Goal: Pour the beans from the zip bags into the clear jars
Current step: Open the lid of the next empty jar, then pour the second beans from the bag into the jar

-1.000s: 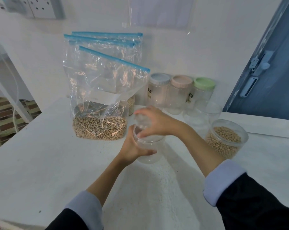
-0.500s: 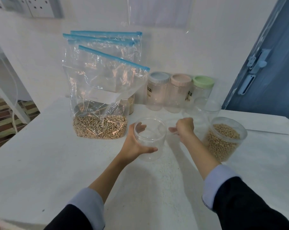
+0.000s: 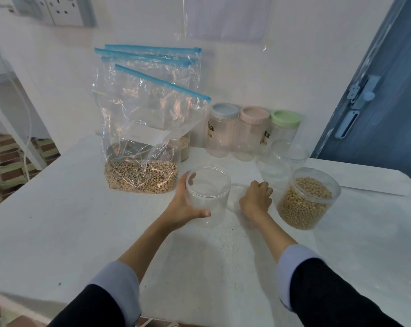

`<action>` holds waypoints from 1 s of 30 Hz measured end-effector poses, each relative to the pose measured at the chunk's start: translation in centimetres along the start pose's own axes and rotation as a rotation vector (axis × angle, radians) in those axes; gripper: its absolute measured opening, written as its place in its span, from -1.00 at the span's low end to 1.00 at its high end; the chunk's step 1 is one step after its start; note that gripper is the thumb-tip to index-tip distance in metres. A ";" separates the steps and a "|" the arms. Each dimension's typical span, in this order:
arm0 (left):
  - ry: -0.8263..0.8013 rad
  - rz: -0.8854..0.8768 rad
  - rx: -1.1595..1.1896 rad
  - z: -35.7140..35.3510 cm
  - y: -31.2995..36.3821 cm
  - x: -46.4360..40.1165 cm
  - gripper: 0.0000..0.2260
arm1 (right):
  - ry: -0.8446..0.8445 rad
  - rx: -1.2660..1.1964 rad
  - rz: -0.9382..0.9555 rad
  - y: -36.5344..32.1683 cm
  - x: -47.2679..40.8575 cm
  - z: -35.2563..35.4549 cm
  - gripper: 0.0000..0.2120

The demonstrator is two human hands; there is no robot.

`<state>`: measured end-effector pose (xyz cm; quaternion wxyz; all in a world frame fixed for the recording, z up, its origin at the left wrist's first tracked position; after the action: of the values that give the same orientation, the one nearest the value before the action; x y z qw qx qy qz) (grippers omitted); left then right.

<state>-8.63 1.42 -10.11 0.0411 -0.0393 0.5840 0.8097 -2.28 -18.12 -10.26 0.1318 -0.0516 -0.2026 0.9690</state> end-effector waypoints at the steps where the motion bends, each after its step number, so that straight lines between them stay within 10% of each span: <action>1: -0.004 0.016 -0.024 0.5 0.1 0.2 0.34 | 0.013 -0.030 0.009 -0.5 -0.2 0.6 -0.69; 5: 0.081 0.014 -0.161 4.6 2.1 0.9 0.21 | 0.041 -0.202 0.099 -4.5 -2.3 4.2 -0.67; 12: 0.396 -0.072 -0.282 12.8 6.9 -2.2 -0.84 | 0.037 -0.461 0.226 -14.1 -4.7 7.7 -0.86; 22: 0.336 -0.272 -0.622 17.5 12.1 -10.3 -0.88 | 0.116 -0.941 0.077 -20.6 -7.9 7.2 -0.76; 30: 0.330 -0.473 -0.488 17.2 17.9 -14.4 -0.83 | 0.216 -1.228 0.371 -24.2 -3.8 8.4 -0.81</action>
<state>3.35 11.83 13.80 0.1219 -0.3115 0.3473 0.8761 5.78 -1.03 7.38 -0.0717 -0.2491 -0.6930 0.6727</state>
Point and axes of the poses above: each hand's wrist, its own x-axis away from the middle knuckle, its own z-axis out of the back of the hand, y = z × x, the point moved 4 cm from there along -x, towards the middle knuckle, and after that the axes turned 4 degrees about y, right-handed, at the moved point
